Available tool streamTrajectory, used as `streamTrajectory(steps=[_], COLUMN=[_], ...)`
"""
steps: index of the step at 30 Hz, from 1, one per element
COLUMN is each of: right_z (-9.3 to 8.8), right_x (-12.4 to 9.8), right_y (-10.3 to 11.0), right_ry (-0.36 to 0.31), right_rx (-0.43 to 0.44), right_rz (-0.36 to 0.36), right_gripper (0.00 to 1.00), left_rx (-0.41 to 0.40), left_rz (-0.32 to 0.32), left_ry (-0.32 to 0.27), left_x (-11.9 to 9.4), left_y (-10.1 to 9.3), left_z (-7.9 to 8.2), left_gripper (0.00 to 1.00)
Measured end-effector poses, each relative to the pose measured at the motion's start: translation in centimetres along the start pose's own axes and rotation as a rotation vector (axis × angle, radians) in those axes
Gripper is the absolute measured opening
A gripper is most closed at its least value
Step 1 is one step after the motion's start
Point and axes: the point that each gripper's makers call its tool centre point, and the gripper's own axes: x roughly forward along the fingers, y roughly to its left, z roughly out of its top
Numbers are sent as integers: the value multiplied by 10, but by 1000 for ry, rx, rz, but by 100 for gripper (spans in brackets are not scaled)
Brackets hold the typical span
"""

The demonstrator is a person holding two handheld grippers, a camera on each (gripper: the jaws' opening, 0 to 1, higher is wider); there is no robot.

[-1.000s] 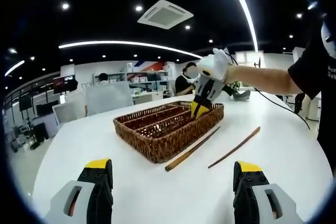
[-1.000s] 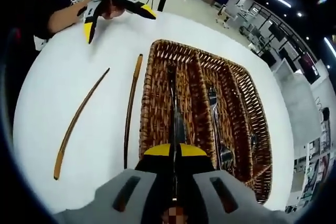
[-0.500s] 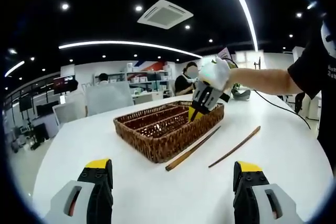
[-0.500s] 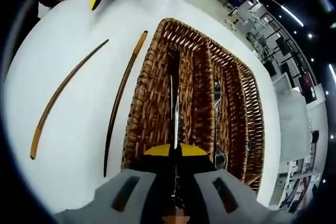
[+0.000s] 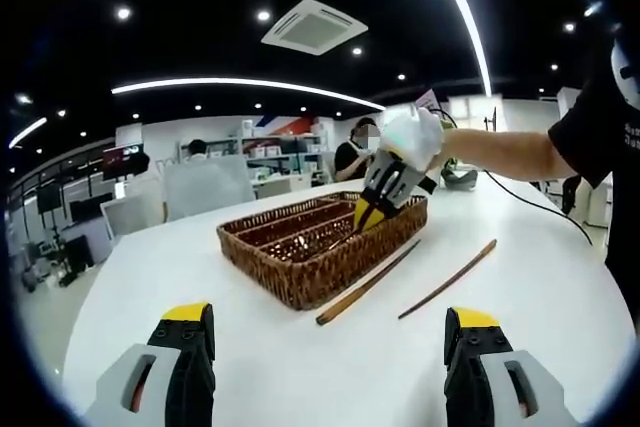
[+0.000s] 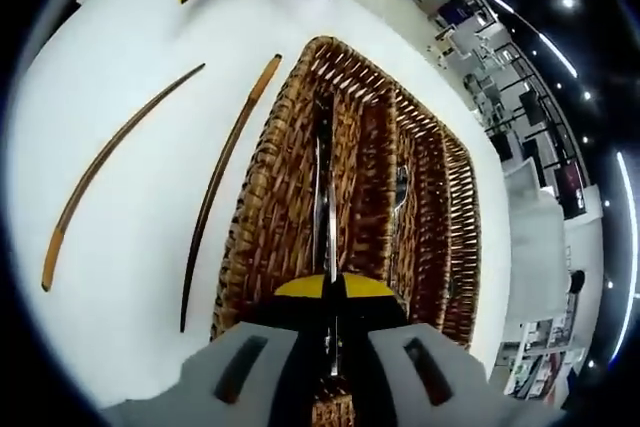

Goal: Arrange the knives, forks, and spoons in their matching storage slots by inserting each utensil handle-first until every utensil is classified and aligned in the correct compartment

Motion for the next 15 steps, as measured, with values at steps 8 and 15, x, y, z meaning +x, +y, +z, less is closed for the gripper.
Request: streamTrajectory(steps=[8,15], right_z=[-7,-5], right_x=[12,9], right_y=[-2,10], right_ry=[12,-29], right_rx=[39,105], right_rz=[-19,83], right_gripper=[2,2], left_rx=[4,6], left_rz=[-4,-9], left_ry=[-2,6], left_x=[0,1], left_y=[-1,-3], left_z=[1,-2], left_gripper=[100,100])
